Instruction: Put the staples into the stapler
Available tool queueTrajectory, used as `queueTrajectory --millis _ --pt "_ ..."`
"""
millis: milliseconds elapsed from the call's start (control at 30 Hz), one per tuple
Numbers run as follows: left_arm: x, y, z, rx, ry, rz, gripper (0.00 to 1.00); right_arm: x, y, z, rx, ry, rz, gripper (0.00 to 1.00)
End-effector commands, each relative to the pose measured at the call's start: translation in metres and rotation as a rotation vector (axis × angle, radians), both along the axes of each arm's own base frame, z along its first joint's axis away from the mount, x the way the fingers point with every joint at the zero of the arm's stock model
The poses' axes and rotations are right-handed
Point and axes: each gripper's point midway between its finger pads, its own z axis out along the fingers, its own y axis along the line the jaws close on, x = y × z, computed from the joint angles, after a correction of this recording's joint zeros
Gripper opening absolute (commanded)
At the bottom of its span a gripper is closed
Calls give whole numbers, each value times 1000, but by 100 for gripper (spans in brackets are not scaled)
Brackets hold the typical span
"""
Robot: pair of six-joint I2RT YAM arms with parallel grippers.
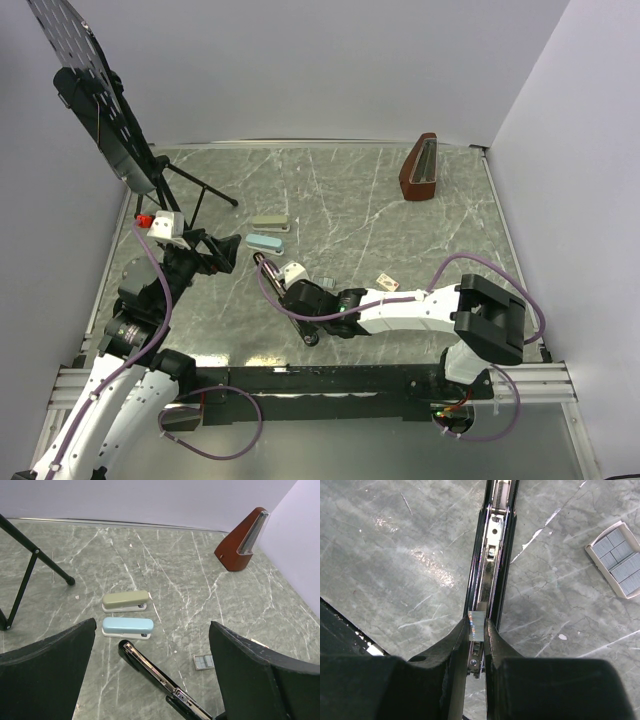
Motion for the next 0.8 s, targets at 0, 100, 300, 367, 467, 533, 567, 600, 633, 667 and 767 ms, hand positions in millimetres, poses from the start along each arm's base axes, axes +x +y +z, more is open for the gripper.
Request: queueTrajectory --millis 0,100,300,367,467,533,567,600,633,667,767 --pt "0 -2 11 -20 -38 -9 99 1 8 15 64 -27 -10 17" --pt "0 -2 12 -21 -39 -9 100 1 7 12 56 -21 -12 17" --pt "1 -2 11 -20 -38 -9 99 0 6 5 35 -12 -12 17" --pt "1 -2 11 -20 -36 -9 99 -1 5 2 25 -7 -11 17" --pt "1 -2 12 -21 -39 -11 99 -1 4 0 19 -5 -11 17" --pt "0 -2 11 -20 -38 -12 99 0 3 -2 12 -8 -13 17" --pt "1 -2 11 -20 -38 -11 99 0 1 -2 6 -11 -16 17" --pt "1 -2 11 -20 -38 -11 99 1 0 -2 5 -14 -19 17" --pt "1 -2 11 -20 -38 -9 99 0 0 -2 4 -15 -19 17" --pt "0 -2 12 -21 -39 -12 99 1 -1 -2 1 -20 -21 17" --pt "1 -2 11 -20 -36 -12 99 3 -1 1 5 -27 -23 17"
